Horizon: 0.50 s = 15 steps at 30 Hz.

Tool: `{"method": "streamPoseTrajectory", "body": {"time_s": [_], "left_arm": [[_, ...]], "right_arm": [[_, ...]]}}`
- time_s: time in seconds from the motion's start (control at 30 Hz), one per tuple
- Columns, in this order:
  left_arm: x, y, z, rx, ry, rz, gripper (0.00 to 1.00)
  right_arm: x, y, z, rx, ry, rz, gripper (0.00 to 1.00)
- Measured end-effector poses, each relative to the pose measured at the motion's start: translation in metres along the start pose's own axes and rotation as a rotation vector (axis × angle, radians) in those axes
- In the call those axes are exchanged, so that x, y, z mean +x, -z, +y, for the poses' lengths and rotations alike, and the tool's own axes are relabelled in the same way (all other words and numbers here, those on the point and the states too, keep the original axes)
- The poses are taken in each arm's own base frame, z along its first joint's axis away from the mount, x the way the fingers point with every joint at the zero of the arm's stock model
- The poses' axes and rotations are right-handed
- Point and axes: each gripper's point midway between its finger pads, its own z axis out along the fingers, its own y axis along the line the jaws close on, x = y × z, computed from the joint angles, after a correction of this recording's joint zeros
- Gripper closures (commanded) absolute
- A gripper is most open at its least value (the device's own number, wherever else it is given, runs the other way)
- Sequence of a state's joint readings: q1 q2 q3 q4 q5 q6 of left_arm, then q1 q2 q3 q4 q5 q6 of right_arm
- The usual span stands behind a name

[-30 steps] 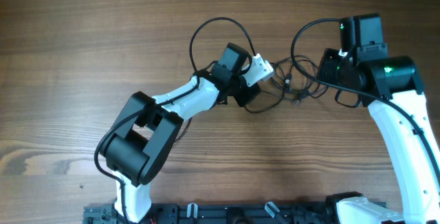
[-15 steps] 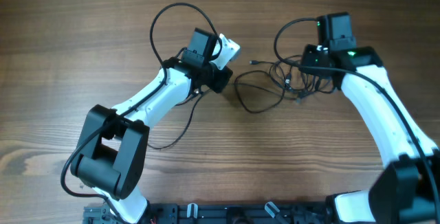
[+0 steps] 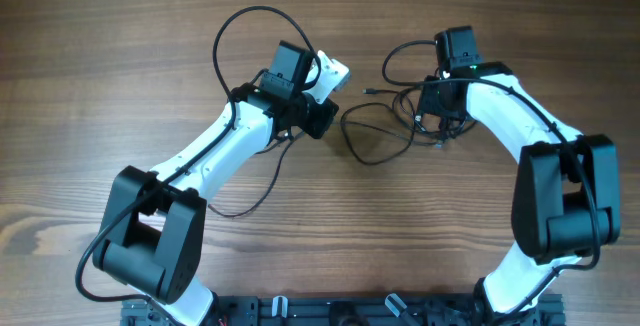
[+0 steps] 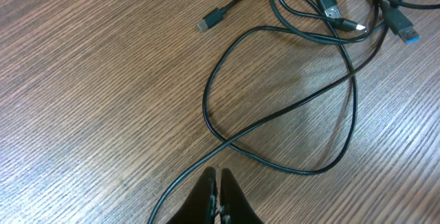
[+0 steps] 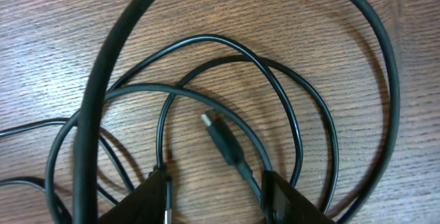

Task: Untangle cables

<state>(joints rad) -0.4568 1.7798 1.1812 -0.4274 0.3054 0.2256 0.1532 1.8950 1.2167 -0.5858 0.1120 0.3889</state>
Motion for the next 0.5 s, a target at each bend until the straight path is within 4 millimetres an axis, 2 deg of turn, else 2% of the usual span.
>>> {"method": "streamPoseTrajectory", "body": {"time_s": [0.2, 0.4, 0.5], "left_arm": [[0.004, 0.0, -0.001, 0.003, 0.005, 0.017, 0.95], [0.006, 0.0, -0.001, 0.004, 0.008, 0.024, 0.95], [0.006, 0.0, -0.001, 0.004, 0.008, 0.026, 0.95]], "right_arm": [[0.006, -0.012, -0.003, 0.016, -0.002, 0.008, 0.51], [0.009, -0.013, -0.02, 0.093, -0.036, 0.007, 0.5], [0.018, -0.013, -0.027, 0.128, -0.055, 0.041, 0.5]]}}
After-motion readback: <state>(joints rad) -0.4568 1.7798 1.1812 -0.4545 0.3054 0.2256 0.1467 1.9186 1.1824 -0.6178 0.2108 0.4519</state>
